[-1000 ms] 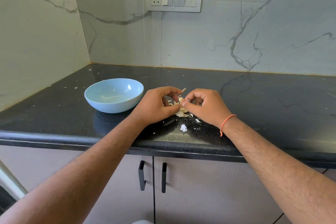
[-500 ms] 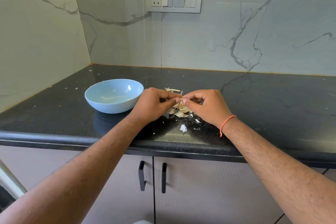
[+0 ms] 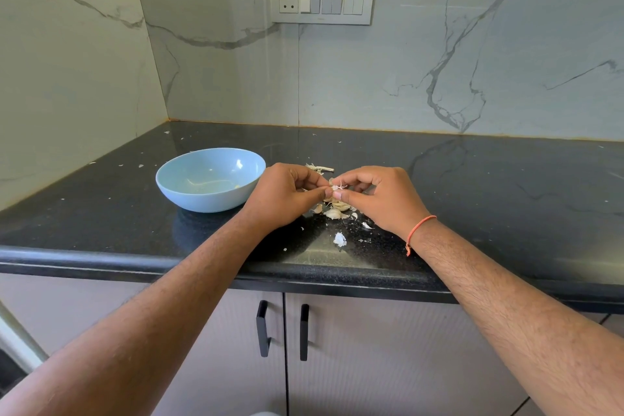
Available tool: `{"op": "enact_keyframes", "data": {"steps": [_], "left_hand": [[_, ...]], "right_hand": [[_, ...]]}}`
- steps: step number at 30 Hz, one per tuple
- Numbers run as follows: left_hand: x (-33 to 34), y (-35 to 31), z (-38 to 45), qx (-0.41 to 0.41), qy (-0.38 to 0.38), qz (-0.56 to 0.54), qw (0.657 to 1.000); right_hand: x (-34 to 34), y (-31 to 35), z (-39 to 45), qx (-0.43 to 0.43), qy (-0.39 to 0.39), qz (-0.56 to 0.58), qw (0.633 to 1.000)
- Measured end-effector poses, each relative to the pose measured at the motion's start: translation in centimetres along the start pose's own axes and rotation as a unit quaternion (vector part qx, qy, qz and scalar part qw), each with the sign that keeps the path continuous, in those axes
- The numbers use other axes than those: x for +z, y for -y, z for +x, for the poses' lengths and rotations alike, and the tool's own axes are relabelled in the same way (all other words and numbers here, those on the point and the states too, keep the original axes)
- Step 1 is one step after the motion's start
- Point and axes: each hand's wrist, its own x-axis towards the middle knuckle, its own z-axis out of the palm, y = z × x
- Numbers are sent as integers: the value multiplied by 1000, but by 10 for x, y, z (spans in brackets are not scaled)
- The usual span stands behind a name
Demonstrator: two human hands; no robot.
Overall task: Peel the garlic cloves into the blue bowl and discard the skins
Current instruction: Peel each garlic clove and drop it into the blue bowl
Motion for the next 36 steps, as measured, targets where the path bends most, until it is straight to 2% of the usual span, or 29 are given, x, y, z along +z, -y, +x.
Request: {"op": "enact_keyframes", "data": {"steps": [6, 13, 21, 25, 32, 36], "left_hand": [[2, 4, 2, 0, 30, -33, 999], [2, 2, 2, 16, 70, -10, 997], [1, 4, 4, -6, -26, 2, 1000], [1, 0, 0, 22, -13, 45, 999], [1, -5, -3, 60, -29, 18, 998], [0, -4, -3, 47, -35, 12, 998]], "right_hand": [[-1, -1, 0, 1, 3, 37, 999], [0, -6, 2, 8, 5, 90, 996], [-1, -9, 4, 38, -13, 93, 995], [-1, -8, 3, 44, -14, 89, 995], [-2, -4, 2, 34, 0, 85, 996], [-1, -3, 1, 32, -3, 64, 997]]}}
